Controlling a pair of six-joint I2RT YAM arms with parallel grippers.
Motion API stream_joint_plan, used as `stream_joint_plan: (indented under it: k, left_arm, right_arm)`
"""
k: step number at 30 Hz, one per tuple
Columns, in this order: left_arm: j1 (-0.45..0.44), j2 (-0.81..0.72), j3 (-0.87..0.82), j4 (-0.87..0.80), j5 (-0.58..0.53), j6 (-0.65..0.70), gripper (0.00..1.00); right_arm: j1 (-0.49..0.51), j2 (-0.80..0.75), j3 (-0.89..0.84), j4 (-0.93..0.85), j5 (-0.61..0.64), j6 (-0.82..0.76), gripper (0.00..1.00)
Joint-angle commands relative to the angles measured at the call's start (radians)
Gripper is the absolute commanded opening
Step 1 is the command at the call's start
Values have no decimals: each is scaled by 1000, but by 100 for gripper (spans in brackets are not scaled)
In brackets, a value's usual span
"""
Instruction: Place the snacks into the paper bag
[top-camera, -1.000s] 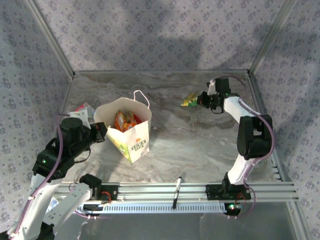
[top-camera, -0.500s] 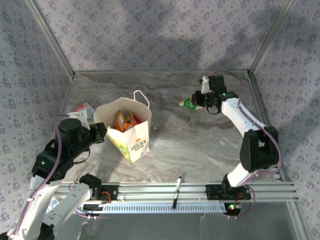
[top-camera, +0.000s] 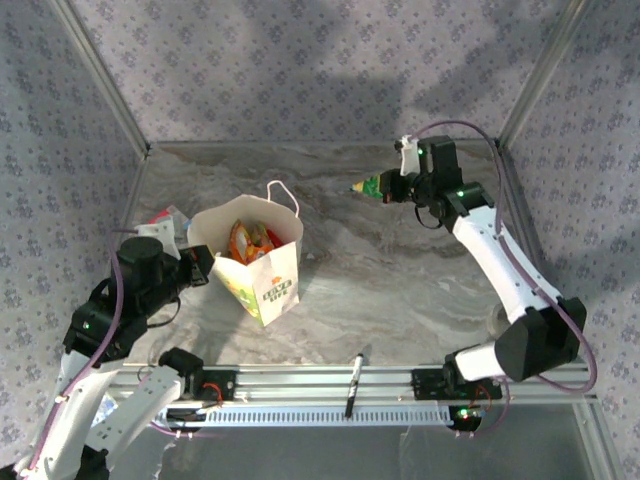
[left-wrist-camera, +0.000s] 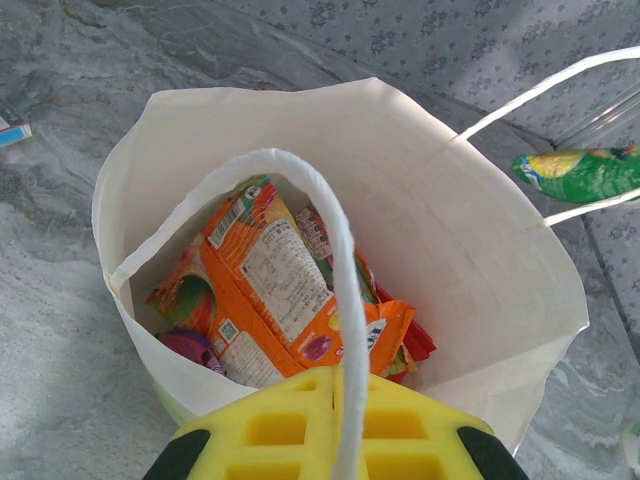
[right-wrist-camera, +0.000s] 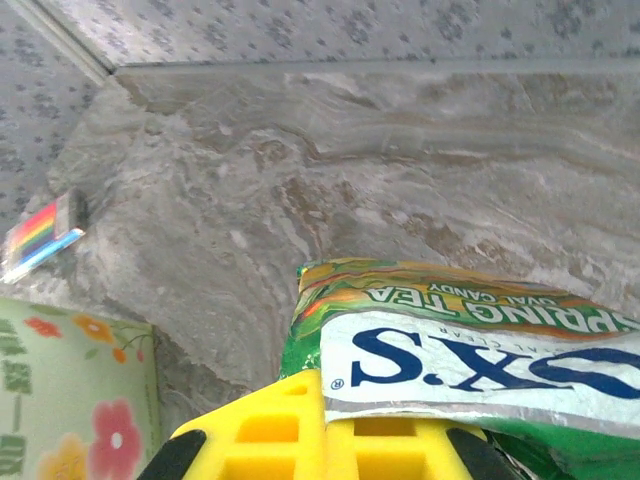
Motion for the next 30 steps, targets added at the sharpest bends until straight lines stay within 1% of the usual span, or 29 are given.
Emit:
stream_joint_plan:
  k: [1,8,14,18,22,25,26,30]
  left_arm:
    - [1,-7,-5,12,14,16,4]
    - [2,-11,-9,10,20,13,4]
    - [1,-11,-11,14,22,10,3]
    - [1,-9,-14,17,27,9,3]
    - [1,-10,-11,17,28,8,3]
    - [1,-10,-11,17,27,8,3]
    - [2,-9,-11,16,26,8,3]
    - [1,-9,-14,16,27,7,3]
  right_arm:
    - [46,-58,72,-30,69,-61,0]
    - [121,-139,128,-25,145,-67,0]
    - [223,-173,203,-84,292,-93,0]
    - [299,-196,232,-85,367,-132,0]
    - [371,-206,264,-80,392,-162,0]
    - [422,-187,326,-97,395,-168,0]
    - [448,-182,343,-121,403,-179,0]
    - [545,-169,392,-106,431,-246,0]
